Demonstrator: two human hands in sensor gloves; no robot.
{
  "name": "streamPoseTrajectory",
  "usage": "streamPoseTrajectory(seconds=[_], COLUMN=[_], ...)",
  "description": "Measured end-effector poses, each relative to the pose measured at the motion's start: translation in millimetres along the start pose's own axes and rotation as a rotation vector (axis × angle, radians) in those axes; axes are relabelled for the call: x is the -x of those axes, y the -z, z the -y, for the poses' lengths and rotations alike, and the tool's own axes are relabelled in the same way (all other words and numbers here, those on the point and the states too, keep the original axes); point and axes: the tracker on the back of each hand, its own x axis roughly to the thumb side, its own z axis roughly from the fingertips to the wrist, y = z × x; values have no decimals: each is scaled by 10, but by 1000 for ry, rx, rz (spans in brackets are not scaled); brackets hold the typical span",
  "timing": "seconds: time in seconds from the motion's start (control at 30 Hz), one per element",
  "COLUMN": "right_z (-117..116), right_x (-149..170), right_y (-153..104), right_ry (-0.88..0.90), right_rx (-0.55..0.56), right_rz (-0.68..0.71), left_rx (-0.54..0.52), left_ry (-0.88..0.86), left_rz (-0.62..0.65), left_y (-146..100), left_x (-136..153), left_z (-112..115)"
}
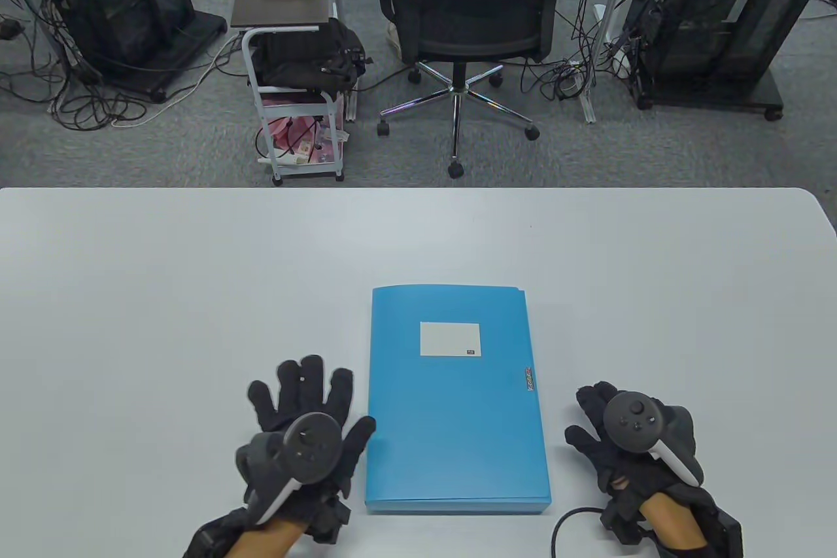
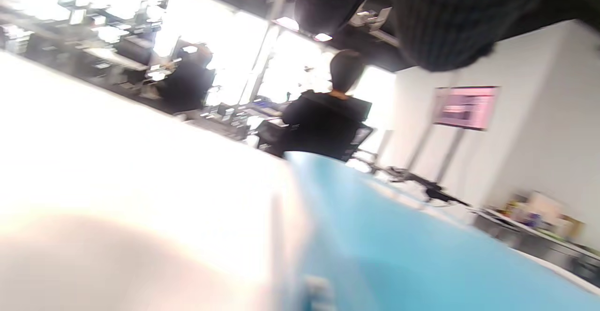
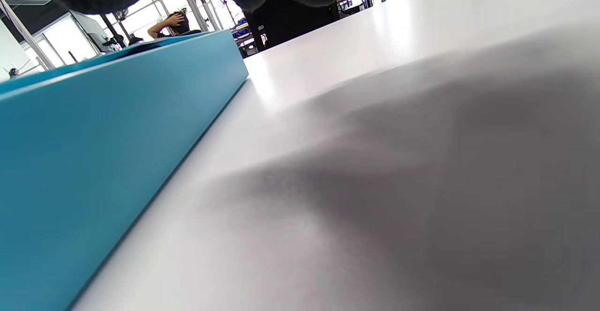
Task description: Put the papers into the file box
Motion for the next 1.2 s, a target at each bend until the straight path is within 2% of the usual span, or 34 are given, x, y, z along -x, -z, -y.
streamPoseTrajectory(seconds=[0.03, 0.17, 0.33, 0.4, 0.43, 0.7, 0.97, 1.2], right_z=[-3, 7, 53, 56, 53, -6, 21, 32], right_x=[2, 25, 78, 86, 85, 73, 96, 76], right_y=[2, 11, 39, 39, 38, 19, 15, 11], right_ry=[-8, -38, -60, -84, -101, -149, -129, -114], right_rx=[-2, 11, 59, 63, 56, 43, 59, 57], right_rz=[-3, -17, -33, -35, -34, -27, -21, -15], left_rx=[14, 88, 74, 133, 101, 79, 75, 145], left_ry=[-6, -58, -74, -61, -68, -83, -76, -54], left_rz=[-49, -138, -128, -137, -123, -64, -64, -67], left_y=[58, 152, 173, 177, 176, 138, 122, 120], left_x=[166, 531, 719, 724, 713, 602, 573, 558], left_z=[-9, 41, 237, 285, 291, 269, 257, 326])
